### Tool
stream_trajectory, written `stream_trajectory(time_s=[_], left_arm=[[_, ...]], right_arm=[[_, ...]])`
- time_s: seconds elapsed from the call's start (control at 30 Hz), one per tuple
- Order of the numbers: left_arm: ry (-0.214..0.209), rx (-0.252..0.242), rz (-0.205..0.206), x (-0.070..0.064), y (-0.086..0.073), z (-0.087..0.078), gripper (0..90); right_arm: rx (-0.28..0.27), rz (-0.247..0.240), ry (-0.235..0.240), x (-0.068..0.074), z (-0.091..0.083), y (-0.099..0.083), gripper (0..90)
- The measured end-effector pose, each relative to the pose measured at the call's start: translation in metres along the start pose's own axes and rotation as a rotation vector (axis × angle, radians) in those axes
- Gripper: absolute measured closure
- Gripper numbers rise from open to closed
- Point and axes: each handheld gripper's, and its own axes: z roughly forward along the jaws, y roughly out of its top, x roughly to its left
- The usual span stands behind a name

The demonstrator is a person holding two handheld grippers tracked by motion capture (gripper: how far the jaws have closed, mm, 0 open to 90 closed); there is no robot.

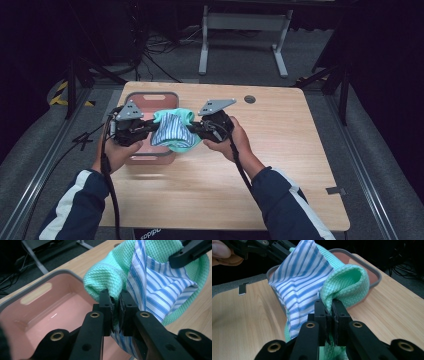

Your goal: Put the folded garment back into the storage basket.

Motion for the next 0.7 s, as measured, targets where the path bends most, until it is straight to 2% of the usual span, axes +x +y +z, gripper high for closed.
stream_trajectory(time_s=[0.3, 0.57, 0.7], left_arm=[[0.05, 0.022, -0.013, 0.02, -0.007, -0.008, 82.5], [0.071, 0.047, -0.018, 0.033, -0.012, -0.011, 82.5], [0.086, 0.058, -0.033, 0.038, -0.017, -0.013, 82.5]], right_arm=[[-0.001, -0.002, 0.014, 0.006, 0.029, 0.013, 83.9], [0.009, 0.002, 0.021, 0.007, 0.05, 0.019, 83.9], [0.013, 0.006, 0.029, 0.008, 0.061, 0.022, 83.9]])
